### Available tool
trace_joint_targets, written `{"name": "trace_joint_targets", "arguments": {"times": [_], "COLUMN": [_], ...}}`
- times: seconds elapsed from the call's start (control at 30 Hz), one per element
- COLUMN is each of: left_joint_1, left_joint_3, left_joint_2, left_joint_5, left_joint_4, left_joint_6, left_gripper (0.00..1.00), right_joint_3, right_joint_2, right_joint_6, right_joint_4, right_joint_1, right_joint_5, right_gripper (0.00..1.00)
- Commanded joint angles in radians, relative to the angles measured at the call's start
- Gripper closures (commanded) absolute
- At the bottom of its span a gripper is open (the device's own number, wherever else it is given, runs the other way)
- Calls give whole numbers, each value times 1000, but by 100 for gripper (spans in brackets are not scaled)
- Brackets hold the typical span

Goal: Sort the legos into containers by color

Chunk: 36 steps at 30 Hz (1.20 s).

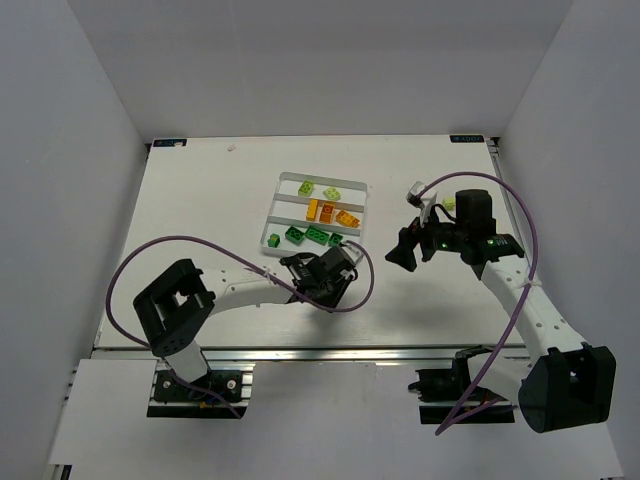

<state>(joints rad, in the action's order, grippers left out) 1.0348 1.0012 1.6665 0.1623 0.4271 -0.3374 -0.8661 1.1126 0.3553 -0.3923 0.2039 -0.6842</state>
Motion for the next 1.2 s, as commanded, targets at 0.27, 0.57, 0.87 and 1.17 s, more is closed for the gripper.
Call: {"name": "trace_joint_targets", "arguments": {"times": [0.27, 0.57, 0.87, 1.17], "left_joint_1": [-117, -329, -432, -485], "left_joint_3": [350, 750, 1034, 1130], "left_joint_2": [-12, 334, 623, 727], "left_joint_5": [117, 138, 120, 89], "left_joint_4": [-25, -97, -174, -134], "left_joint_6": [103, 118, 49, 18], "left_gripper": [100, 100, 100, 59], "right_joint_3": [16, 21, 21, 21], "right_joint_2": [-10, -39, -37, -28], "right_joint_6": [-32, -52, -52, -42], "right_joint_4": [59, 81, 81, 81], "right_joint_1": [-1, -3, 3, 5], "right_joint_5": [84, 141, 133, 157], "right_gripper": [46, 100, 100, 77]}}
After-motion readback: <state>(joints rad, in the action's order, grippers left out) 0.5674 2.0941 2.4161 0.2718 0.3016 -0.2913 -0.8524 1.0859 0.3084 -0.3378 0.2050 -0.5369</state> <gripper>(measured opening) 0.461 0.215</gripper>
